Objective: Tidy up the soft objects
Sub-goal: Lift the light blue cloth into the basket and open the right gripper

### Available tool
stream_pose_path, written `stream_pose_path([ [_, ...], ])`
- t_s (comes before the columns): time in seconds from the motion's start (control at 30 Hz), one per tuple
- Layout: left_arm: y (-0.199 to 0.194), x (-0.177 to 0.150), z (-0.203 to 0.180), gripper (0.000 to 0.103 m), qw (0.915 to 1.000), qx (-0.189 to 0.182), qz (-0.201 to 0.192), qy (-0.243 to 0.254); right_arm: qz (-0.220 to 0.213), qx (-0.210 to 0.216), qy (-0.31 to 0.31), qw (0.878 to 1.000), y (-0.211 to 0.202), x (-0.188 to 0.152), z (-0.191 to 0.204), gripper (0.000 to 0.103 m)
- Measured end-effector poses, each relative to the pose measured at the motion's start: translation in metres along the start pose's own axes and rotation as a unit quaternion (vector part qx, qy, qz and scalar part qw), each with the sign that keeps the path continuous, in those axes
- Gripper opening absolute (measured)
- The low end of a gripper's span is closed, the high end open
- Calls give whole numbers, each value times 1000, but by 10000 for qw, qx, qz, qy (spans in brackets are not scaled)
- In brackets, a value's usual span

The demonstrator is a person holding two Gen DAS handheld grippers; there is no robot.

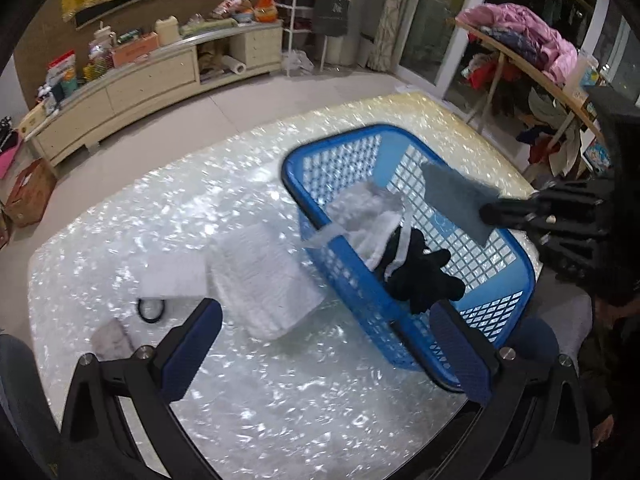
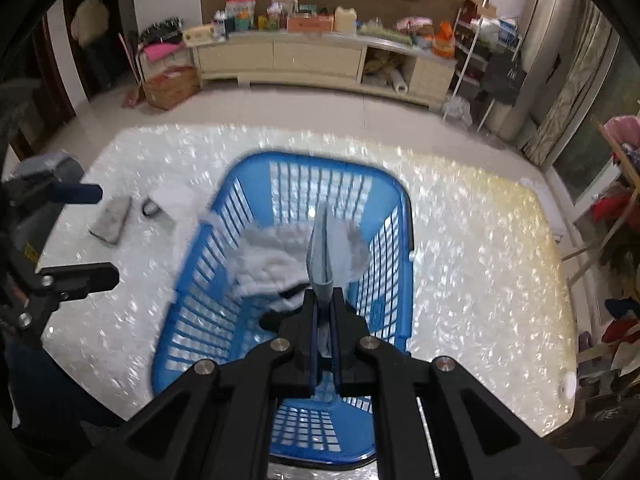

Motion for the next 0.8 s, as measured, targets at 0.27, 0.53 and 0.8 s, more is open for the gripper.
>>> stream_pose_path([
  [0.27,18,-20,1,103,9996,-14,266,22,946,913,502,9901,52,-59,32,5],
  [0.53,19,-28,9,103,9994,35,332,-63,1059,1158,419,9867,52,-59,57,6],
  [0.8,21,-36,4,103,9992,-15,398,-5,1153,1112,356,9864,50,-60,62,12],
])
Point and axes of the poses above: each gripper's, at about its wrist camera, not at the fingertips, and y roughly the way its jaws point, z to its left, x to its top, the point moved 9 cm from there along y, roughly the way its jaws point, and after that the axes turned 15 degrees about -z, right-handed, at the moved point
